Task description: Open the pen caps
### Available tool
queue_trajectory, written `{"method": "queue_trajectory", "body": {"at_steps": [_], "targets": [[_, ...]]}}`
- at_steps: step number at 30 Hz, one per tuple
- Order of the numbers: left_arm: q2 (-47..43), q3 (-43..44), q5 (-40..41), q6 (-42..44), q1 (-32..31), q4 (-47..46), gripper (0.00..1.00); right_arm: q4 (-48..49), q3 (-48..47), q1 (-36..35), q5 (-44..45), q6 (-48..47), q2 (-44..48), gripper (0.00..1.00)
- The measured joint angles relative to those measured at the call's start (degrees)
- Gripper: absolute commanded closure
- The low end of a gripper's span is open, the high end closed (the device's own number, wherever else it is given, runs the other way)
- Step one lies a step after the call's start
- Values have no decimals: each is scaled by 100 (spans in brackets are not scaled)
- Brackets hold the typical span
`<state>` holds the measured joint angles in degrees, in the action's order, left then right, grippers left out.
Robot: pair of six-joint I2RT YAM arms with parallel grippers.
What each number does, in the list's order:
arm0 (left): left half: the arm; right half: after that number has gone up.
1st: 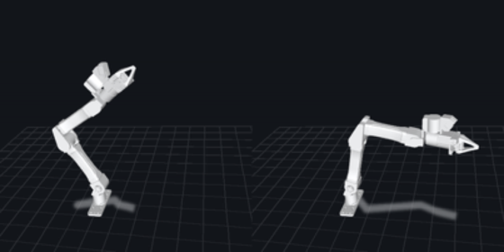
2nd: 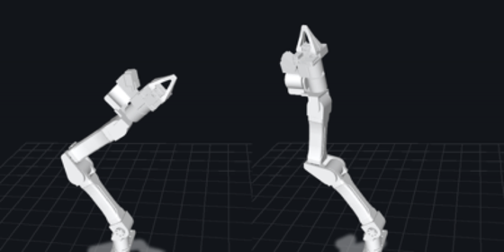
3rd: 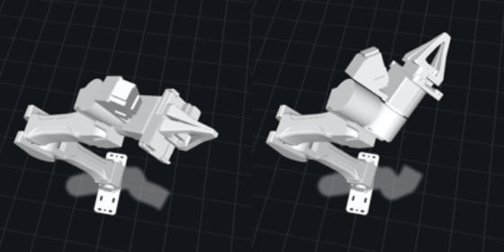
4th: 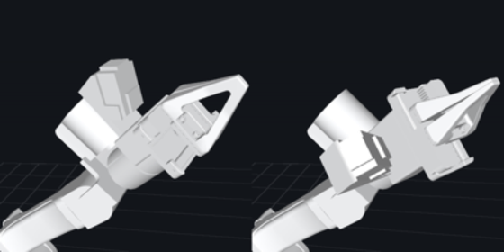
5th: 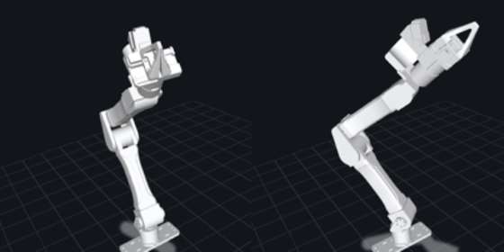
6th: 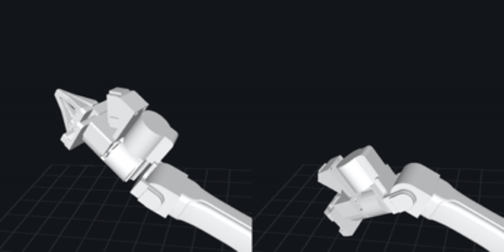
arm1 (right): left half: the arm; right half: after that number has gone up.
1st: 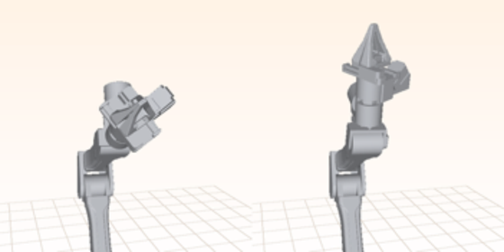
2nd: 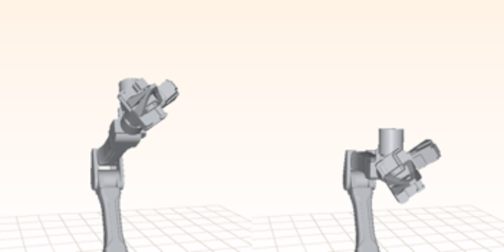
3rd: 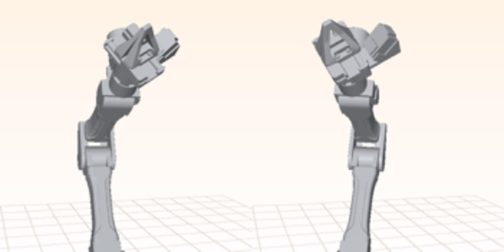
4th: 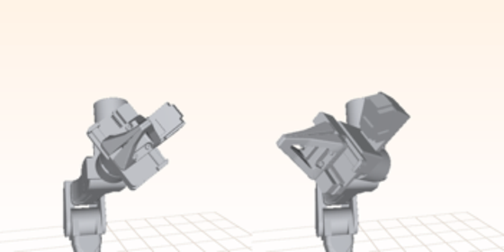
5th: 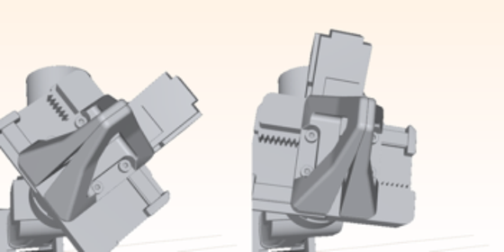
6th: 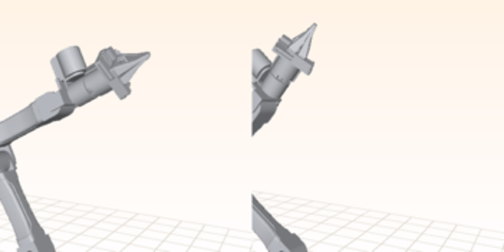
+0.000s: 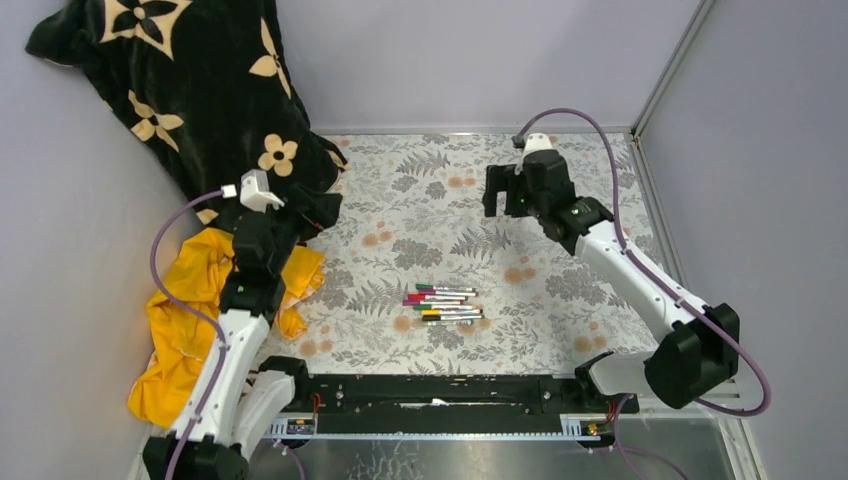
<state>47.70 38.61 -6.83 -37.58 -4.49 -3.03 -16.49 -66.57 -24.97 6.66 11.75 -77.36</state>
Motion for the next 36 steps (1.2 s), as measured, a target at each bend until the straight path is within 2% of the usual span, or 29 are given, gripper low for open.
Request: {"method": "queue_trajectory", "body": {"at_steps": [5,8,10,14,17,22,26,31,36], "targets": [[-1353,-234,125,-70,-476,1281,1,-39,105,-715,-74,24,219,0],[-2247,-352,256,-205,-796,1836,1,-140,343,-1528,247,138,538,14],[-2590,-400,297,-396,-894,2153,1,-289,341,-2194,487,315,649,29],[-2765,-632,216,-743,-905,2566,1,-780,258,-3233,1121,800,560,78],[-2756,-702,166,-833,-905,2876,1,-1281,166,-3875,1720,1434,249,87],[-2675,-686,92,-839,-946,3106,1,-2041,162,-4743,2380,2485,-389,92],[-2575,-686,61,-883,-1123,3204,1,-2127,476,-5248,2599,3202,-586,91],[-2288,-688,177,-940,-1351,3270,1,-1674,1198,-5401,2625,3770,-603,89],[-1727,-645,643,-922,-1696,3333,1,-1276,1572,-5401,2566,4065,-796,86]]}}
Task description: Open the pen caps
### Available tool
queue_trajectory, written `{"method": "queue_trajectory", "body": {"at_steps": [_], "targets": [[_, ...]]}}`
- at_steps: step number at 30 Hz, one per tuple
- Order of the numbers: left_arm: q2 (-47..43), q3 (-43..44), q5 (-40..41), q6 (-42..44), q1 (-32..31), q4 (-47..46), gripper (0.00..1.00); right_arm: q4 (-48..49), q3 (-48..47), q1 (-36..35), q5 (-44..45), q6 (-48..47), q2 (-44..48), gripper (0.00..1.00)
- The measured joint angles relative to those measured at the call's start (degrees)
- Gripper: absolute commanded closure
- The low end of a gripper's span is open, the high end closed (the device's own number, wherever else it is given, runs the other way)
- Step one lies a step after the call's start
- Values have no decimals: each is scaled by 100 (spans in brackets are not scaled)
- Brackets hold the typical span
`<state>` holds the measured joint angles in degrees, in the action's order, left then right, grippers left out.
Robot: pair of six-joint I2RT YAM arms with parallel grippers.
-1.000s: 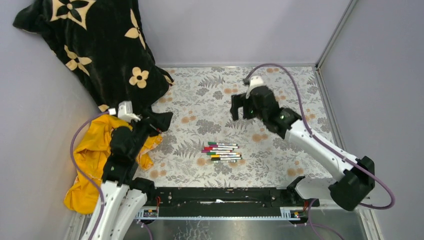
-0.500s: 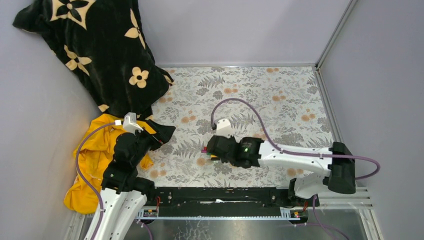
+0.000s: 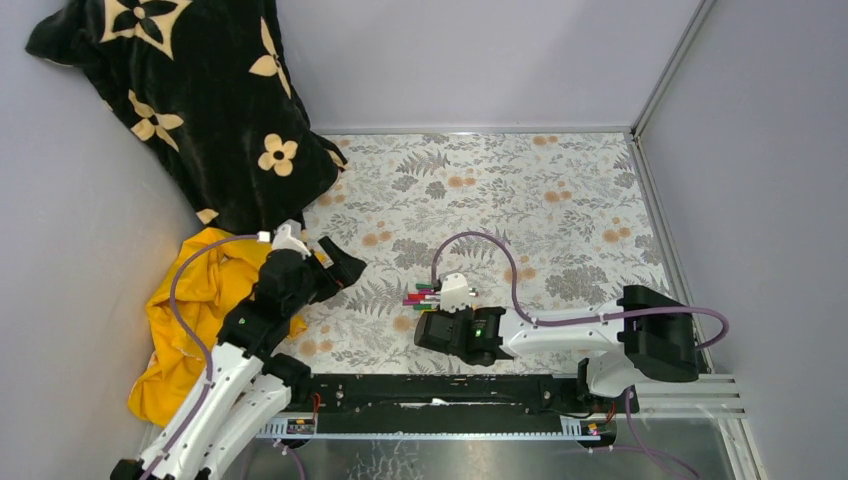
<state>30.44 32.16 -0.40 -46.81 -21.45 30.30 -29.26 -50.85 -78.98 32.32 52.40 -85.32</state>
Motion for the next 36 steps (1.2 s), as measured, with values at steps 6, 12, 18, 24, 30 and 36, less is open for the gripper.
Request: {"method": "queue_trajectory", "body": {"at_steps": [6,12,18,24,30,36], "targets": [[863,317,719,44,-442,42,1,302,-94,0,-4,103,-492,84],[1156,385,1119,42,-629,37,1,516,-175,46,-7,98,-824,84],[1209,369,1285,35,-743,17,1,872,-173,332,-81,0,-957,84],[1263,197,1397,-33,-887,-33,1,1185,-173,614,-295,-168,-1073,84],[1279,146,1512,-133,-1043,-70,1,1351,-170,769,-501,-302,-1180,84],[1283,131,1611,-221,-1180,-184,1,1537,-168,935,-605,-422,-1209,84]]}}
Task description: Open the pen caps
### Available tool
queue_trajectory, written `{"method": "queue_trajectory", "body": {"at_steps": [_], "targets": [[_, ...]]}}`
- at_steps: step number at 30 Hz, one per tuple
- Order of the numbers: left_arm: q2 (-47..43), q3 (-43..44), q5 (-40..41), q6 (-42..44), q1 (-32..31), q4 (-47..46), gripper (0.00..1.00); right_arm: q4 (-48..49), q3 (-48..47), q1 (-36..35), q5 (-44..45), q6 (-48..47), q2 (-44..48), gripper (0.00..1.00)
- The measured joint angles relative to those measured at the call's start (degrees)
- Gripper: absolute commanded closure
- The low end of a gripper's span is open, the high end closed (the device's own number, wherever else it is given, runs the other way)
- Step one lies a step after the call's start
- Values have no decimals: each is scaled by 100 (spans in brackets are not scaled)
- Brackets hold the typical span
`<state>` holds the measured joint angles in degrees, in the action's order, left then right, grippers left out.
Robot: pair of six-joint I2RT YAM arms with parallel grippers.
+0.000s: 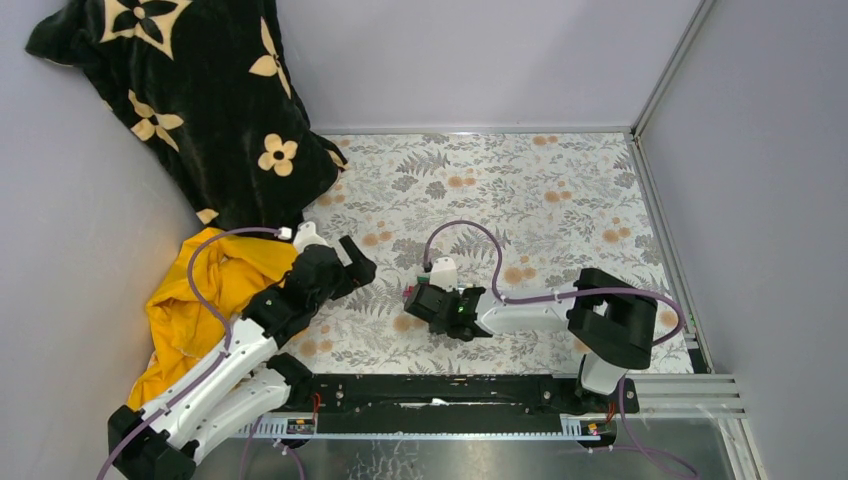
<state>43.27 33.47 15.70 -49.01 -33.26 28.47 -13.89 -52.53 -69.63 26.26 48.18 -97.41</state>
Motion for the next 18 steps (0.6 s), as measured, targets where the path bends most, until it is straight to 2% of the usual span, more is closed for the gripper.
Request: {"method": "queue_trajectory", "body": {"at_steps": [18], "targets": [[1078,-203,275,-153,-579,-697,1,520,-295,1036,-339,-691,-348,83]]}}
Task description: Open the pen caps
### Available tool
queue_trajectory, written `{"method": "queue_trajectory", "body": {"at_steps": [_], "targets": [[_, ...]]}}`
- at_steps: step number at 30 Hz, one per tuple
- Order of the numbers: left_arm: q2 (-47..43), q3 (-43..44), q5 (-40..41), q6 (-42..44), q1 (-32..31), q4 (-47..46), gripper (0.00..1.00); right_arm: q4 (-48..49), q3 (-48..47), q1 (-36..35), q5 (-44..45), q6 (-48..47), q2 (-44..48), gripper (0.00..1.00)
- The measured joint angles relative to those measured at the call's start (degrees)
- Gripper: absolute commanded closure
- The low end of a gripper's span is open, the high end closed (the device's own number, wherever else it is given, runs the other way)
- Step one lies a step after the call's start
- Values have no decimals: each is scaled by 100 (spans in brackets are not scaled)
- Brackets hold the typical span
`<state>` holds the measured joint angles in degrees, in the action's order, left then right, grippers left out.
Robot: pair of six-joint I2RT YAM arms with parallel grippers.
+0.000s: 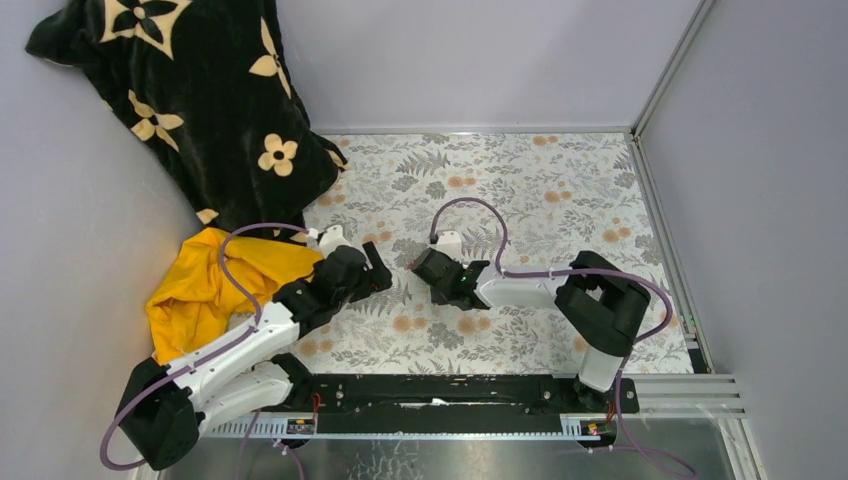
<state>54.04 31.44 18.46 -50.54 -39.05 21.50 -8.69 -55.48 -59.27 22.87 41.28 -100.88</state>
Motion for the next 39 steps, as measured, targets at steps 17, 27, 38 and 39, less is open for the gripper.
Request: {"method": "queue_trajectory", "body": {"at_steps": [17,27,38,39], "targets": [[809,48,396,-61,-411,-544,1,-68,-1093,673,-356,-647,-793,82],[920,70,616,-120,-411,-616,1,-302,-1622,807,-367,-957,-992,76],[289,-179,680,-898,-409,-798,12,-87,-1338,839,114,-1534,-284,0],[129,-302,673,-953,-409,-890,3,-26,-1266,844,203,-1637,-74,0]]}}
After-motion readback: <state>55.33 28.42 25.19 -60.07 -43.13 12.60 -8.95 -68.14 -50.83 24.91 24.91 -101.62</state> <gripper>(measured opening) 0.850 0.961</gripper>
